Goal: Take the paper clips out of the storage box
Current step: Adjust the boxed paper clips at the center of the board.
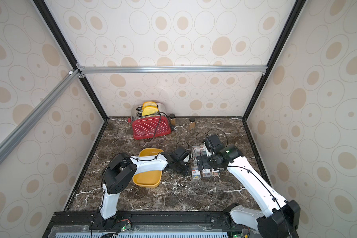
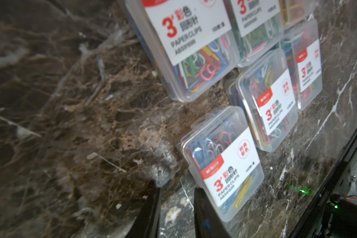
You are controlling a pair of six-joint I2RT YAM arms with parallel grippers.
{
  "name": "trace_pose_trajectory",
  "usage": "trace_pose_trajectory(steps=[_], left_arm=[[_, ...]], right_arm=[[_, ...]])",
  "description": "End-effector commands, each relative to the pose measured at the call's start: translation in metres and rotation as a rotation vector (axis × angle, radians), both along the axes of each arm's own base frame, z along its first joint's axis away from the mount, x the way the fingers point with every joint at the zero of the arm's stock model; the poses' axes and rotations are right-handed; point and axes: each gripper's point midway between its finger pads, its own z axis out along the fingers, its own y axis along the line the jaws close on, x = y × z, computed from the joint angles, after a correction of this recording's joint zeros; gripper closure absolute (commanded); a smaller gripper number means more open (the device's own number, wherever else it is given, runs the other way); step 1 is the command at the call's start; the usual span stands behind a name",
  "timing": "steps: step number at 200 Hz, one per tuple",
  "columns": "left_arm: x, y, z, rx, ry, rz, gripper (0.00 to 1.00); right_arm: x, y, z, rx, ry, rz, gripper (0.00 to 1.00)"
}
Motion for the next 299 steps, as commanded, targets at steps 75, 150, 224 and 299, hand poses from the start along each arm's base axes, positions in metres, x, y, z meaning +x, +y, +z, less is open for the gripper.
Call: trace_pose_trajectory(steps=[75,150,224,299], left_arm=[[-0.002,0.018,0.000,0.055,-0.023,0.039,0.71],[0.007,0.069,0.048,0.072,-0.138,0.139,0.59],[0.005,0.103,0.095,0.062,-0.216,0.193,0.39],[0.010,0.095,0.099,0.037,-0.211,0.176,0.39]], right_arm=[[-0.008,0.004,-0.007,0.031,0.041,0.037,0.00],[-0.046,0.041,-0.071,0.195,0.248,0.166,0.52],[-0.044,0.064,-0.129,0.179,0.366,0.177,0.63],[-0.035,0.047,-0.147,0.060,0.356,0.129,0.63]])
